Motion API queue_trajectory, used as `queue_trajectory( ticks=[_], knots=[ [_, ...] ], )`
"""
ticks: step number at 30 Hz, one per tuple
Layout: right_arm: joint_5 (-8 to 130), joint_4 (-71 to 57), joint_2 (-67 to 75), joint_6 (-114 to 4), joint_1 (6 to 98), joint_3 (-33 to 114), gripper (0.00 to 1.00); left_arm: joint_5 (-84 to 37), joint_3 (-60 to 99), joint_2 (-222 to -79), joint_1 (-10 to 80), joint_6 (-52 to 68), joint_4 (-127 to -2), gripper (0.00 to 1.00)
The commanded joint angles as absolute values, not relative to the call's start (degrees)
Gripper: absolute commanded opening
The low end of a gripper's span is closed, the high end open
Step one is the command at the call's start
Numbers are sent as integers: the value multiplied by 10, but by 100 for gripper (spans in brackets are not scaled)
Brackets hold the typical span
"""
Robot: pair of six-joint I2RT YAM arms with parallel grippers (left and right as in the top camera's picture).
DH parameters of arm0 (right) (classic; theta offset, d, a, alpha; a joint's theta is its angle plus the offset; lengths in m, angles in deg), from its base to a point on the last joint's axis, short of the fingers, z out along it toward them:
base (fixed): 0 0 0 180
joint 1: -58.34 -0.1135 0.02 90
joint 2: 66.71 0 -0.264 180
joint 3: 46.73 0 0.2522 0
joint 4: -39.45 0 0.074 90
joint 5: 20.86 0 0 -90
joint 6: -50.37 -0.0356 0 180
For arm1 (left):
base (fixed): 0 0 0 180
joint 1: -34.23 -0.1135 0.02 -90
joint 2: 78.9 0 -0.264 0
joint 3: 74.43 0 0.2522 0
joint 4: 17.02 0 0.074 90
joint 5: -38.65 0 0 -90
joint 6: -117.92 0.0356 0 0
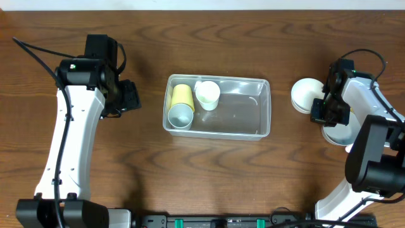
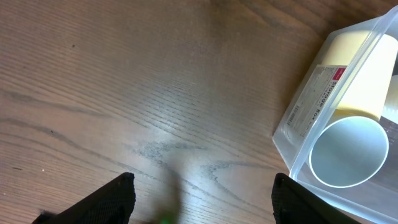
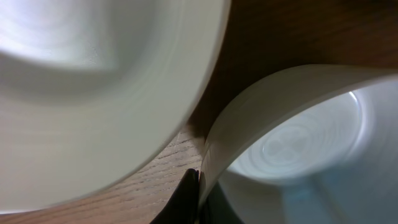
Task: Pack container
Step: 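Carry grey bowl with right gripper into the container and lower it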
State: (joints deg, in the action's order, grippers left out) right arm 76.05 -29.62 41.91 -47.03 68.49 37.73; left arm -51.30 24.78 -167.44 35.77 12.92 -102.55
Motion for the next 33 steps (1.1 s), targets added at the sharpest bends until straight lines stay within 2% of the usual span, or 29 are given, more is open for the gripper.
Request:
queue_trajectory(
  ticks=[1,11,16,19,22,26,33],
  knots=[
    [753,-294,423,-473,678,375,1,-509,245,-1676,354,132,-1027,71],
    [753,-330,374,-474,668,399,1,-509,245,-1676,354,132,-1027,71],
    [745,-367,286,-477,666,422,1,-509,245,-1676,354,132,-1027,71],
    [699,-375,220,-441,651,444,1,-509,246,-1676,354,132,-1027,71],
    [638,-370,166,-390,611,468,1,-509,245,-1676,354,132,-1027,71],
    [630,-342,129,-346,520,482,1,-509,245,-1676,354,132,-1027,71],
    [631,-271,158,-329,345,480,1,-509,245,-1676,354,132,-1027,71]
  ],
)
